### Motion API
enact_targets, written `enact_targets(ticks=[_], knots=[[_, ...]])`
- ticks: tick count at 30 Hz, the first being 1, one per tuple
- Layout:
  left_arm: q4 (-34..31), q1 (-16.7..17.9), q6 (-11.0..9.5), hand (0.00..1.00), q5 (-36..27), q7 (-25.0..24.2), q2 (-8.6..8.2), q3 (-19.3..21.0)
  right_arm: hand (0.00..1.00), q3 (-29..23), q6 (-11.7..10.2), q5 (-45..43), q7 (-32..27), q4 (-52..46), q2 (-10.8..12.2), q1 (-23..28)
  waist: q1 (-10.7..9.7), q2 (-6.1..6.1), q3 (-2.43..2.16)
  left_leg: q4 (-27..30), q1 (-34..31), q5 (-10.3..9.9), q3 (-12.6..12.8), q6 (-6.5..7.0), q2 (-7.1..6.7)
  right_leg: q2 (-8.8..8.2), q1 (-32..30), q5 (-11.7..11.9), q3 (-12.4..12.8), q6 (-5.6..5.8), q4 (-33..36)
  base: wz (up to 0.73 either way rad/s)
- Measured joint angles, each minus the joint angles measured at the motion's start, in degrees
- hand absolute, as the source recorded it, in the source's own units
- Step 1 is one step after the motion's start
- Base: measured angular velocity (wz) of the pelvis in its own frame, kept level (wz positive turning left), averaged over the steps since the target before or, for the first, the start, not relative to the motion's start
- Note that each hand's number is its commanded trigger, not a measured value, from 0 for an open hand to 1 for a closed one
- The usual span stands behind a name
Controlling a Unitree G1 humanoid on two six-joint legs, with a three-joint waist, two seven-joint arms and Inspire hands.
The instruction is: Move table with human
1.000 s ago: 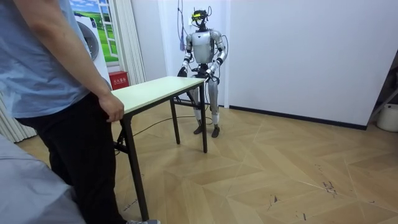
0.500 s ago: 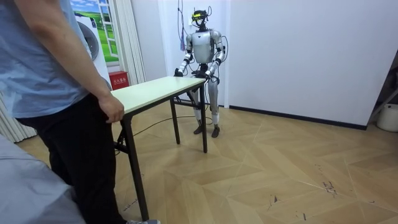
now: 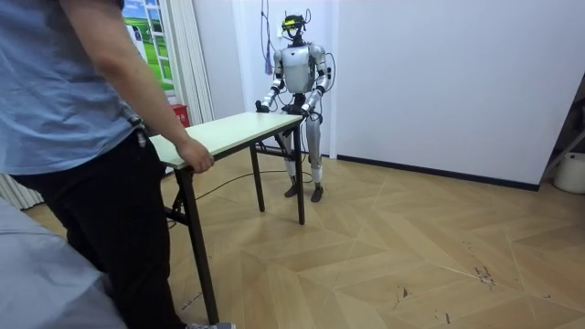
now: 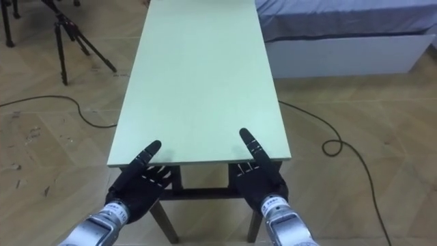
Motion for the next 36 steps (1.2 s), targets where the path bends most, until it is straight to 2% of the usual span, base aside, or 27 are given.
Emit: enact_targets(ticks=[3, 4, 5, 6, 7, 10, 14, 20, 29, 36], knots=[[0.01, 0.0, 0.02, 0.0, 0.04, -0.01, -0.01, 0.02, 0.0, -0.03, 0.01, -0.2, 0.0, -0.01, 0.0, -0.02, 0.03, 0.0, 0.0, 0.02, 0.0, 0.0, 0.0, 0.0, -0.02, -0.01, 0.0, 0.0, 0.02, 0.0, 0.0, 0.0], [0.02, 0.0, 0.02, 0.24, 0.02, -0.01, -0.01, 0.01, 0.38, -0.03, 0.01, -0.7, 0.0, 0.0, 0.0, -0.05, 0.03, 0.0, 0.0, 0.02, 0.0, 0.0, 0.0, 0.0, -0.02, -0.02, 0.01, 0.0, 0.0, 0.0, -0.02, 0.0], [0.02, 0.0, 0.02, 0.64, 0.02, -0.01, -0.03, 0.02, 0.75, -0.04, 0.01, -1.48, 0.01, 0.0, 0.0, -0.08, 0.06, 0.0, 0.0, 0.02, 0.04, 0.0, -0.01, 0.0, -0.02, -0.01, 0.01, 0.0, 0.0, 0.0, -0.02, 0.0], [0.02, 0.0, 0.02, 0.96, 0.02, -0.01, -0.05, 0.02, 1.0, -0.05, 0.01, -1.59, 0.02, 0.0, 0.01, -0.09, 0.06, -0.01, 0.0, 0.02, 0.06, 0.0, -0.01, 0.0, -0.02, -0.01, 0.02, 0.0, 0.0, 0.0, -0.02, 0.0], [0.02, 0.0, 0.02, 1.0, -0.02, -0.01, -0.07, 0.02, 1.0, -0.05, 0.01, -2.03, 0.04, 0.0, 0.0, -0.11, 0.13, -0.01, 0.0, 0.01, 0.08, 0.0, 0.02, 0.0, -0.01, 0.0, 0.02, 0.0, 0.01, 0.0, -0.01, 0.0], [-0.1, 0.0, 0.02, 1.0, 0.01, 0.03, -0.29, 0.2, 1.0, -0.07, -0.02, -2.16, 0.14, 0.0, -0.11, -0.11, 0.54, -0.06, 0.0, 0.01, 0.11, 0.0, 0.06, 0.0, 0.02, 0.02, -0.04, 0.0, 0.16, 0.0, 0.0, 0.0], [-0.23, -0.01, 0.02, 1.0, -0.04, 1.08, -2.19, 1.67, 1.0, -0.61, -0.3, -2.33, 0.59, 0.0, -0.11, -0.11, 1.59, -0.6, 0.01, 0.0, 0.01, 0.0, 0.06, 0.0, 0.02, 0.03, -0.07, 0.0, 0.18, 0.0, -0.22, 0.0], [-2.46, 0.19, 0.02, 1.0, -0.39, 1.81, -3.34, 2.03, 1.0, -1.15, -0.25, -2.52, -0.5, 1.48, -0.08, -0.1, 3.21, -1.15, 0.11, -0.16, -0.78, 0.0, -0.02, 0.0, 0.03, 0.02, -0.92, 0.0, -0.05, 0.0, -0.22, 0.0], [-3.14, 0.21, -0.12, 1.0, 0.25, 4.55, -3.74, 2.11, 1.0, -1.14, -0.31, -3.98, -0.99, 1.47, 0.09, -0.11, 3.3, -1.18, 0.11, -0.4, -0.46, 0.0, -0.02, 0.0, 0.08, -0.08, -0.84, 0.0, -0.02, 0.0, -0.14, -0.01], [-3.45, 0.21, -0.19, 1.0, 1.79, 4.92, -4.03, 2.24, 1.0, -1.14, -0.93, -4.71, -0.99, 1.47, 0.44, -0.05, 3.58, -1.09, 0.12, -0.39, -0.41, 0.0, 0.05, 0.0, 0.08, 0.02, -0.87, 0.01, 0.35, 0.0, -0.09, 0.0]])
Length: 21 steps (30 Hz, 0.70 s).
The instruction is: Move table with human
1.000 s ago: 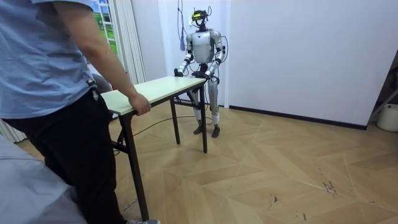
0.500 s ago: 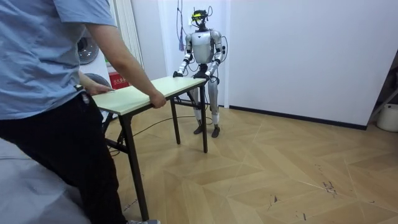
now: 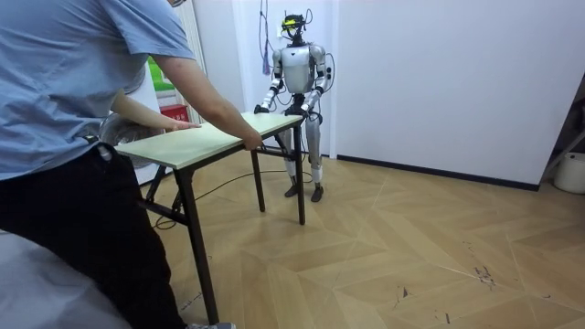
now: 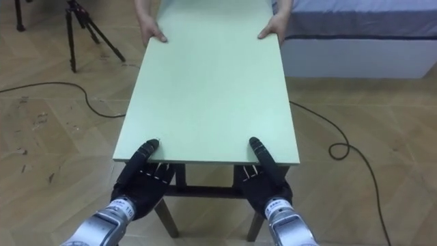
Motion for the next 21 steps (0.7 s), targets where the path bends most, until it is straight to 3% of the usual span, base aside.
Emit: enact_targets(ticks=[7, 12, 21], knots=[[0.04, 0.06, -0.17, 1.0, 2.11, -0.03, -0.2, 0.15, 1.0, -0.36, -0.65, -1.62, -0.02, 0.0, 0.98, 0.04, -0.2, 0.63, 0.26, 0.02, 0.03, 0.0, -0.04, 0.0, -0.06, -0.01, 0.1, 0.01, -0.08, -0.02, 0.1, 0.0], [-0.48, 0.79, -0.17, 1.0, 5.57, -0.38, -0.45, 0.1, 1.0, -0.39, -0.84, -2.72, -0.02, -0.22, 0.95, 0.11, -0.47, 1.2, 0.17, 0.08, -0.15, 0.0, -0.08, 0.0, -0.06, 0.03, 0.0, 0.01, -0.13, -0.02, 0.13, 0.0], [-7.33, 4.29, -0.21, 1.0, 10.0, -1.33, -0.58, 0.3, 1.0, -0.33, -1.23, -2.72, 0.51, -7.07, 0.83, 3.91, -0.23, 1.43, -0.03, 0.11, -0.68, 0.0, -0.08, 0.0, -0.12, 0.1, -0.47, 0.01, -0.15, -0.02, 0.12, 0.0]])
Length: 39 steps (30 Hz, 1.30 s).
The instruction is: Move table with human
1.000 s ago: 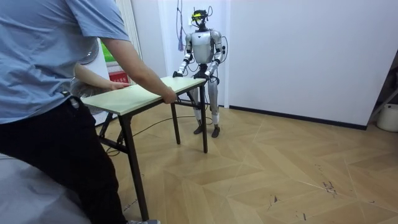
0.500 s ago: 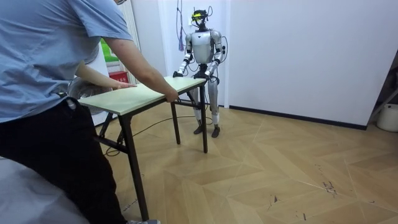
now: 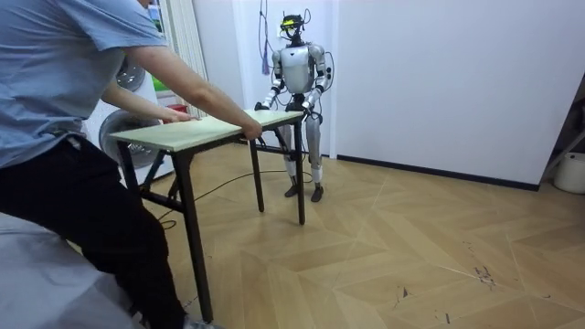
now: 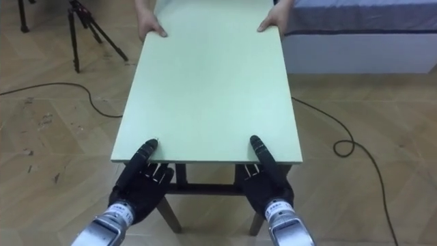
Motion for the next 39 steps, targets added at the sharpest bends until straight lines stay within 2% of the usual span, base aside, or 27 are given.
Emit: enact_targets(ticks=[6, 10, 15, 21, 23, 27, 31, 39], knots=[[-2.18, 0.47, 0.0, 1.0, 1.26, -0.61, -0.16, 0.22, 1.0, 0.02, -0.72, -0.2, 1.2, -1.87, 0.0, 0.73, -0.35, 0.18, -0.17, 0.03, 0.54, 0.0, 0.07, 0.0, 0.05, -0.07, 0.47, 0.0, -0.05, 0.0, 0.01, 0.0], [-6.57, 3.58, -0.24, 1.0, 1.62, -0.63, -0.05, -0.03, 1.0, 1.28, -2.16, 0.17, 2.22, -5.5, -0.14, 3.79, -0.2, 0.31, -0.25, 0.01, 0.6, 0.0, 0.22, 0.0, 0.09, -0.06, 0.46, 0.0, -0.01, 0.0, 0.01, -0.01], [-10.06, 6.1, -1.1, 1.0, 0.95, -0.63, -0.04, -0.45, 1.0, 2.53, -3.42, 0.53, 4.62, -7.01, -0.44, 4.88, -0.28, 0.13, -0.37, -0.02, -0.12, 0.0, 0.18, 0.0, 0.1, -0.04, -0.5, 0.0, 0.22, 0.0, 0.12, -0.03], [-14.03, 10.72, -3.84, 1.0, 0.47, -1.18, 0.14, -2.77, 1.0, 4.81, -5.89, -0.5, 5.17, -11.16, -1.67, 8.41, -0.15, -0.38, -0.58, -0.06, -0.05, 0.0, 0.15, 0.0, 0.17, 0.03, -0.57, 0.01, 0.37, -0.02, 0.1, -0.03], [-14.05, 11.82, -4.2, 1.0, 0.47, -2.63, 0.09, -2.92, 1.0, 4.99, -6.28, -0.8, 6.36, -11.29, -1.67, 9.17, -0.15, -0.86, -0.46, -0.06, -0.09, 0.0, 0.12, 0.0, 0.22, 0.08, -0.56, 0.01, 0.31, -0.01, 0.09, 0.0], [-14.05, 12.6, -5.22, 1.0, 0.46, -3.4, 0.12, -3.34, 1.0, 5.52, -6.66, -0.66, 7.25, -11.29, -1.72, 9.7, 0.03, -1.44, -0.29, -0.05, -0.33, -0.01, 0.05, -0.01, 0.19, 0.04, -0.63, 0.01, 0.11, -0.01, 0.05, 0.05], [-14.04, 12.77, -9.02, 1.0, 0.45, -3.58, 0.23, -5.28, 1.0, 6.69, -8.21, -0.24, 7.65, -11.29, -1.75, 9.65, 0.0, -1.67, -0.23, 0.0, -1.32, -0.01, -0.06, -0.01, 0.05, -0.12, -1.52, 0.02, -0.12, -0.01, 0.2, 0.05], [-14.04, 13.79, -12.74, 1.0, 0.43, -3.59, 1.15, -7.19, 1.0, 9.31, -9.74, 1.45, 8.1, -11.29, -2.42, 9.8, -0.13, -1.67, -0.11, 0.94, -2.42, -0.03, -0.02, 0.01, 0.04, 0.02, -2.46, 0.13, -0.16, -0.15, 1.17, 0.0]])
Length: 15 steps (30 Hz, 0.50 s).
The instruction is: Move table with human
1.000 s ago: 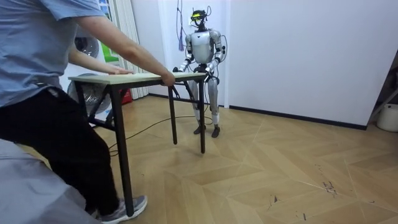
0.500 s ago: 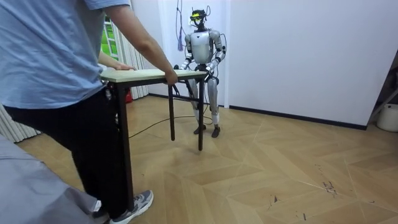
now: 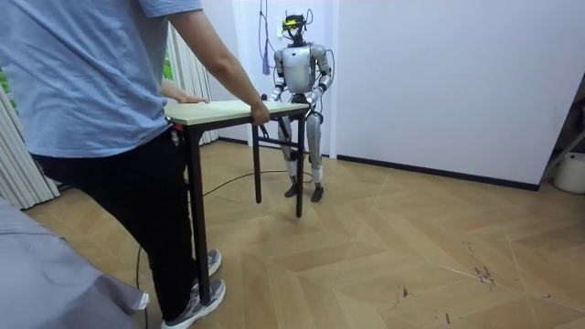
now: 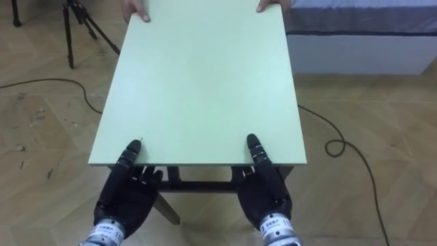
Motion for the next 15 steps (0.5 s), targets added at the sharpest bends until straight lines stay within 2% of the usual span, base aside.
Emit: enact_targets(ticks=[3, 5, 12, 15], knots=[[0.0, 0.32, -1.46, 1.0, -0.05, -0.03, 0.17, -1.01, 1.0, 0.8, -0.93, 0.59, 0.25, -0.1, -0.12, 0.44, -0.03, 0.17, 0.11, 0.22, -0.14, 0.0, -0.04, -0.01, 0.03, -0.02, -0.06, 0.01, 0.01, -0.02, 0.08, 0.0], [0.0, 0.58, -2.33, 1.0, -0.06, -0.29, 1.01, -2.15, 1.0, 1.02, -1.13, 1.34, 0.25, -0.1, -0.2, 0.86, -0.03, 0.18, 0.11, 0.5, -0.61, 0.01, -0.15, -0.01, 0.05, -0.07, -0.43, 0.06, -0.02, -0.09, 0.1, 0.0], [0.03, 0.72, -2.69, 1.0, -0.58, -1.21, 1.93, -2.7, 1.0, 1.98, -1.6, 3.14, 0.35, -0.12, -1.28, 0.99, 0.01, 0.13, 0.16, 2.02, -1.87, -0.02, -0.11, -0.04, 0.2, 0.02, -1.24, 0.04, 0.02, -0.12, 0.74, 0.0], [0.09, 0.7, -2.96, 1.0, -1.14, -1.41, 2.62, -3.02, 1.0, 2.47, -2.01, 3.54, 0.61, -0.07, -1.39, 1.15, 0.01, 0.04, 0.24, 6.72, -4.56, -1.0, -0.31, -0.67, 1.19, 0.16, -2.32, -0.29, -0.22, -0.53, 2.21, 0.0]])
